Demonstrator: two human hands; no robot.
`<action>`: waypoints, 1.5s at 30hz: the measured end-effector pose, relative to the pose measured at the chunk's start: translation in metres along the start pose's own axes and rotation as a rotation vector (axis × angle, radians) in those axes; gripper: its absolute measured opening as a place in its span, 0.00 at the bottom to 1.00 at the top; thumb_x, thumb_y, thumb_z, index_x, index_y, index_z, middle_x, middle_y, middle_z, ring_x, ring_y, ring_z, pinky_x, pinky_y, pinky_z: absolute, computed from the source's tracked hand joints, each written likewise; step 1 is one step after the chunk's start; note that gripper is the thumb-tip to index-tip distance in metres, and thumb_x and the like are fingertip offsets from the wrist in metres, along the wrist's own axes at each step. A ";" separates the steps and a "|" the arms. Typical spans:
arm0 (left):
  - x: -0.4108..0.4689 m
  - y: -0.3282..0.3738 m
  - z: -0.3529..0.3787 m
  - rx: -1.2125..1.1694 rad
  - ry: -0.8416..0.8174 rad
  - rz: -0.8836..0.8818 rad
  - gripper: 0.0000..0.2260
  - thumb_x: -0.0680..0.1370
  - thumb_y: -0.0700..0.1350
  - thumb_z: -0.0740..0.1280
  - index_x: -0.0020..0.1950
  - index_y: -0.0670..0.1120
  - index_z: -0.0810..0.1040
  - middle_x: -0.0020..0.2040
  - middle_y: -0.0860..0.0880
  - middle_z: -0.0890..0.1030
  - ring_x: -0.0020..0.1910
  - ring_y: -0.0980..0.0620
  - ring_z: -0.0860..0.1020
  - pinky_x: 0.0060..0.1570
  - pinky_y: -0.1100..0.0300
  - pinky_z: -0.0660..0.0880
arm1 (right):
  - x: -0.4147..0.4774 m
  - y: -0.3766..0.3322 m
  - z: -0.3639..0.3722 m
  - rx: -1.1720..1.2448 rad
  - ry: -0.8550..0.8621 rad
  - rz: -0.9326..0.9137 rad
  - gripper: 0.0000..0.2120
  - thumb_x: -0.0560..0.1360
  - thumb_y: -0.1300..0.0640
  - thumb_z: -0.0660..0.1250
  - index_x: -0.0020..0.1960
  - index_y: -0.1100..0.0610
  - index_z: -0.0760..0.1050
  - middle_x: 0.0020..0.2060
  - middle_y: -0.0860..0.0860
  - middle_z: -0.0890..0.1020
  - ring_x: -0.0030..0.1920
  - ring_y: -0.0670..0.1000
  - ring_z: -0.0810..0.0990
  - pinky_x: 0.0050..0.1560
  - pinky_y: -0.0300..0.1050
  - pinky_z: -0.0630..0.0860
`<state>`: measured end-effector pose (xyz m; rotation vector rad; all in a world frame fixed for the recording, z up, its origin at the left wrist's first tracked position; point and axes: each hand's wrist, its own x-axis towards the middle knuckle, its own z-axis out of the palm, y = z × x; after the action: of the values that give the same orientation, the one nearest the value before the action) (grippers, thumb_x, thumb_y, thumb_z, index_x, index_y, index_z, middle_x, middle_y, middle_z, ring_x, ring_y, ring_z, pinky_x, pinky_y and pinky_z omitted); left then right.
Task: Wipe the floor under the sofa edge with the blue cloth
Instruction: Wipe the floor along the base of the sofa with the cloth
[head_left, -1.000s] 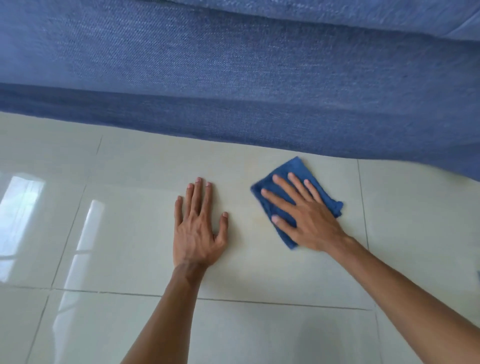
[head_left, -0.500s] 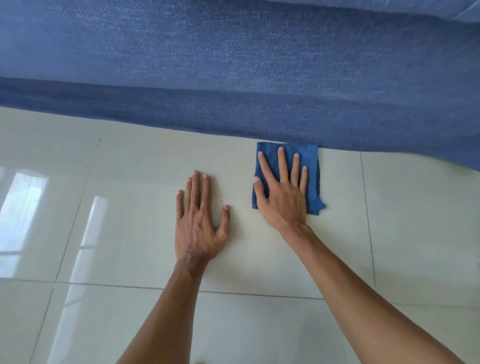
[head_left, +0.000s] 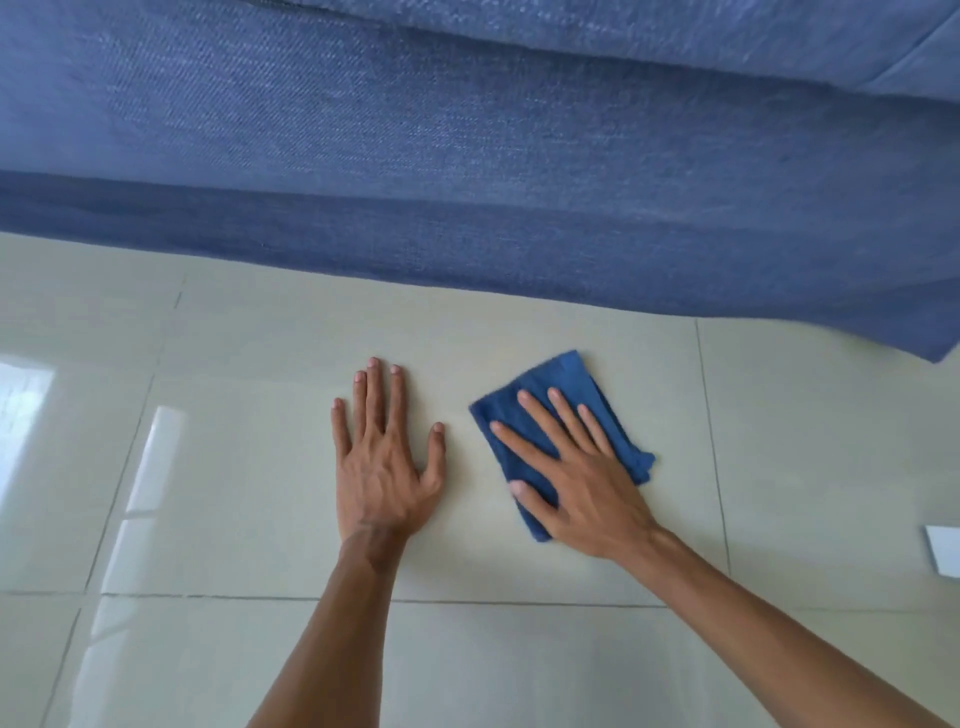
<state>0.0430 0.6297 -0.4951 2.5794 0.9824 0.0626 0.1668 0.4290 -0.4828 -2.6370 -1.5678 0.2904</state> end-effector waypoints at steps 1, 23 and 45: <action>0.001 0.001 0.000 0.001 0.004 -0.006 0.33 0.80 0.59 0.54 0.82 0.47 0.50 0.83 0.47 0.47 0.82 0.49 0.46 0.80 0.46 0.46 | 0.005 0.014 0.001 -0.010 0.015 0.031 0.29 0.82 0.37 0.52 0.81 0.39 0.51 0.83 0.47 0.50 0.83 0.54 0.45 0.80 0.61 0.53; 0.001 -0.001 0.000 -0.001 -0.003 -0.011 0.32 0.81 0.56 0.53 0.82 0.48 0.47 0.83 0.48 0.46 0.82 0.49 0.45 0.80 0.47 0.45 | -0.011 -0.007 0.002 0.024 -0.044 0.116 0.30 0.83 0.42 0.52 0.82 0.40 0.46 0.83 0.47 0.47 0.83 0.57 0.41 0.80 0.64 0.49; 0.002 0.001 0.001 -0.015 0.009 -0.004 0.32 0.81 0.56 0.54 0.82 0.47 0.50 0.83 0.47 0.48 0.82 0.49 0.47 0.80 0.48 0.45 | 0.064 -0.007 -0.003 -0.015 -0.012 0.024 0.29 0.83 0.41 0.49 0.82 0.40 0.48 0.83 0.49 0.49 0.83 0.61 0.45 0.81 0.62 0.46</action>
<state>0.0452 0.6300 -0.4955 2.5659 0.9864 0.0804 0.1910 0.4881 -0.4870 -2.6716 -1.5496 0.2980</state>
